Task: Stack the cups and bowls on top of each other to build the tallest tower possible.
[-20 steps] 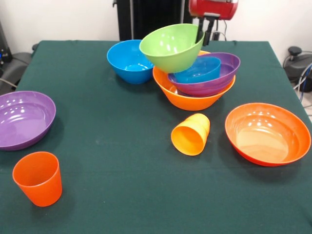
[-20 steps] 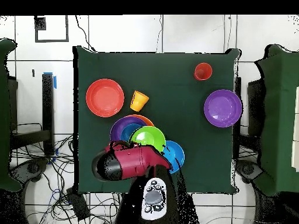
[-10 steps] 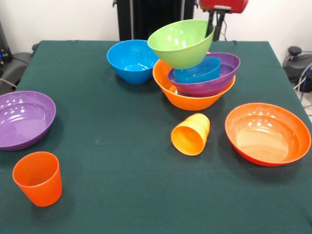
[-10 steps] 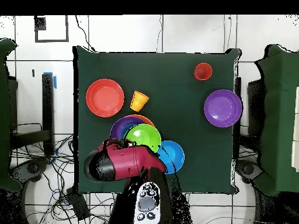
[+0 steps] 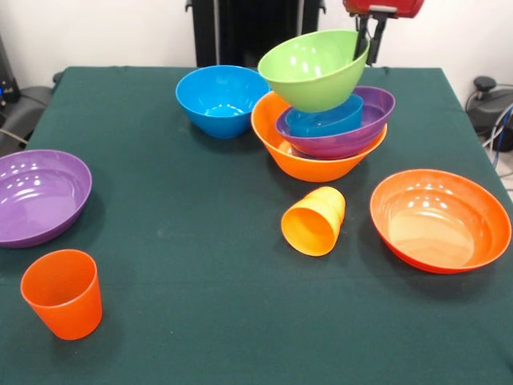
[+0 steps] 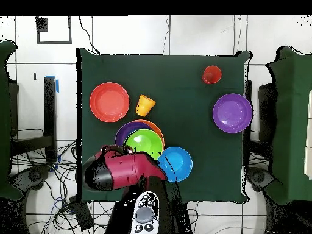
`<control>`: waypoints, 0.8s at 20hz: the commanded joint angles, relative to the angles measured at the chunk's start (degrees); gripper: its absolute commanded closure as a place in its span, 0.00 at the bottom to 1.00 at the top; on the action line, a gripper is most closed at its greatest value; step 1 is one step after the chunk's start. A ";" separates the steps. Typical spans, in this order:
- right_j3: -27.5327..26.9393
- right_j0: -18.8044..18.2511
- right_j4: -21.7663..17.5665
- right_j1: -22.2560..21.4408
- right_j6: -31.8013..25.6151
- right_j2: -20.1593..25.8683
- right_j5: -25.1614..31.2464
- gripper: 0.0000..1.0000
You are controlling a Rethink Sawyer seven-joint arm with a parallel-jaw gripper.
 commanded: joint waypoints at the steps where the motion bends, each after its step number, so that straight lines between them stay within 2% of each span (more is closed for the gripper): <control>1: -1.43 2.29 1.68 3.03 7.32 2.13 3.55 1.00; 6: -2.66 4.10 1.83 6.06 8.50 1.07 1.42 1.00; 16: -2.57 5.23 2.15 8.15 9.02 -0.07 -1.80 1.00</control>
